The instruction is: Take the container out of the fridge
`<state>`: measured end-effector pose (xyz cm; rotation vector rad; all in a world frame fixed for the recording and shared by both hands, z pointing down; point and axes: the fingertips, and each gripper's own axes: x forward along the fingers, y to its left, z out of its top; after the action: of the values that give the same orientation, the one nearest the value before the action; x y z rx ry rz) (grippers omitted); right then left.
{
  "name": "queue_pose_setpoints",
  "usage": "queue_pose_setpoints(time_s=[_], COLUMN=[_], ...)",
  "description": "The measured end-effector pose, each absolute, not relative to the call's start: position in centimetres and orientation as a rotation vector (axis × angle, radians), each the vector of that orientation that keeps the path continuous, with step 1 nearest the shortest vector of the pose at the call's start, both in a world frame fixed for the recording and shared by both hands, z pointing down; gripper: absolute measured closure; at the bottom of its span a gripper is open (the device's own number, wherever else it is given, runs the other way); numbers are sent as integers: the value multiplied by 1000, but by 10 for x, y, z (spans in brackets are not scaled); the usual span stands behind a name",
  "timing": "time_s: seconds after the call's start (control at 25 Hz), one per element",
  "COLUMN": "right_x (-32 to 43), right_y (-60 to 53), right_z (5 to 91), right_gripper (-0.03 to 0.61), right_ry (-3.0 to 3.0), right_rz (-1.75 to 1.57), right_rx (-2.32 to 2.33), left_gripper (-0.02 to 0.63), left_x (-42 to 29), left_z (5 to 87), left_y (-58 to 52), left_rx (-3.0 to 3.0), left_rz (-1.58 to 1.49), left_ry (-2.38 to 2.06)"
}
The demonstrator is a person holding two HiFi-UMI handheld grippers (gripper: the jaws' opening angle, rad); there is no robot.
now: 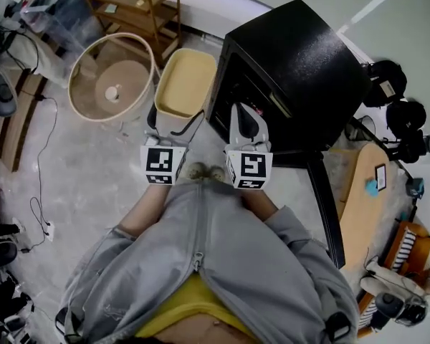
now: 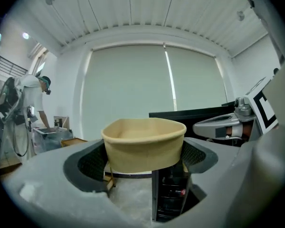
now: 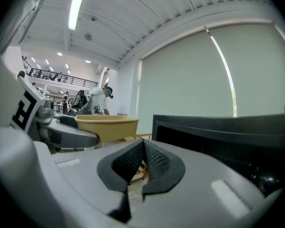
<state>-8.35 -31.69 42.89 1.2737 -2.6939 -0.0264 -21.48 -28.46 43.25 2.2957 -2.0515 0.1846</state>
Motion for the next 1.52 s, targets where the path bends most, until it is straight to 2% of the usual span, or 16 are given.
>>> queue_pose_setpoints(time_s=[0.56,1.52], right_x=[-100,-101], right_y=[-329,-344], right_z=[347,353], right_gripper=[580,580], right_ry=[-2768,-2727], right_rz=[-221,-140], right_rx=[1280,1288], left_gripper=[124,123], left_x=[-257,-257], left_z=[358,357], left_y=[-295,-309], left_rx=[2158,2215], left_rz=[39,89], left_ry=[-2231,-2177])
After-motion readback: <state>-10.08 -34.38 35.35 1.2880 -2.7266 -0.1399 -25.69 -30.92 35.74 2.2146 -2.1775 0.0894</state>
